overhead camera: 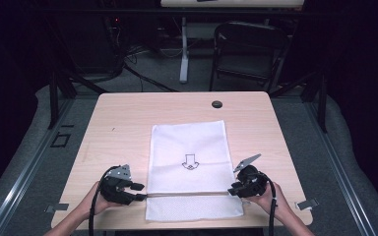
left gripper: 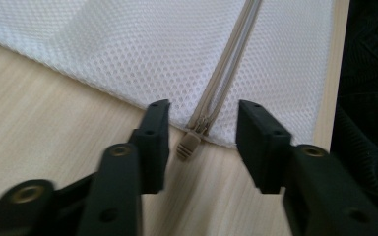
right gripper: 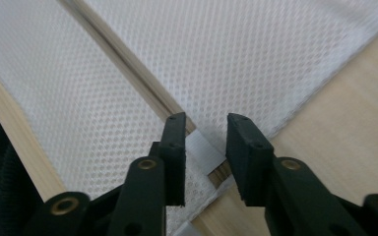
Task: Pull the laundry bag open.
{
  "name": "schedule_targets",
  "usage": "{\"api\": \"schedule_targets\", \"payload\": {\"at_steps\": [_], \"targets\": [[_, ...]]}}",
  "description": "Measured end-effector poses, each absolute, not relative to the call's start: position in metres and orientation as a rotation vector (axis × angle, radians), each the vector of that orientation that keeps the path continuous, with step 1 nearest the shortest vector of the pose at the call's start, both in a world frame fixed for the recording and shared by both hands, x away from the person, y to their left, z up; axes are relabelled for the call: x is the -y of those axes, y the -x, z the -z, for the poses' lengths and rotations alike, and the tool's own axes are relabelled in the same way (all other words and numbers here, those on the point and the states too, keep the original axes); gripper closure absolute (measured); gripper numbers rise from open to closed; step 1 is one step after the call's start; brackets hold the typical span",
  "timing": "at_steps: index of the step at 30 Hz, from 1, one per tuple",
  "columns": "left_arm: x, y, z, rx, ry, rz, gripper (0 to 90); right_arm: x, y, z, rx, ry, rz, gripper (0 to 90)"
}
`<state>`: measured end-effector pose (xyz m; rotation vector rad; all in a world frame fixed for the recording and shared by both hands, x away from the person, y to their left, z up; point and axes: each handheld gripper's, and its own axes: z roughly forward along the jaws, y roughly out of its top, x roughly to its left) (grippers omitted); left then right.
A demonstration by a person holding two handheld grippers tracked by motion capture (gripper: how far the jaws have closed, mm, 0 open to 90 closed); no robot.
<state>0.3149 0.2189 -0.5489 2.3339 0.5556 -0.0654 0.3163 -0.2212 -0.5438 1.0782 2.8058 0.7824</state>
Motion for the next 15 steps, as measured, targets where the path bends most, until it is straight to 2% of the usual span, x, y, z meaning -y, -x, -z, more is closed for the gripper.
{"api": "schedule_targets", "payload": {"at_steps": [3, 5, 6, 9, 12, 14, 15], "targets": [[-0.223, -0.315, 0.539, -0.605, -2.319, 0.002, 38.9, 0.226, -0.315, 0.532, -2.761, -1.083, -0.837, 57.2], [-0.227, -0.315, 0.531, -0.635, -2.306, -0.041, 32.0, 0.230, -0.313, 0.525, -2.730, -1.090, -0.810, 46.7], [-0.229, -0.315, 0.526, -0.656, -2.306, -0.061, 24.9, 0.233, -0.313, 0.524, -2.727, -1.099, -0.830, 42.1], [-0.237, -0.313, 0.515, -0.746, -2.289, -0.118, 15.0, 0.240, -0.311, 0.515, -2.685, -1.119, -0.793, 30.2], [-0.244, -0.308, 0.507, -0.842, -2.282, -0.160, 9.7, 0.248, -0.310, 0.507, -2.660, -1.165, -0.750, 23.3], [-0.249, -0.305, 0.504, -0.897, -2.276, -0.195, 7.4, 0.253, -0.308, 0.503, -2.642, -1.188, -0.719, 13.4], [-0.251, -0.304, 0.504, -0.930, -2.280, -0.207, 7.6, 0.255, -0.308, 0.502, -2.631, -1.196, -0.712, 14.9]]}}
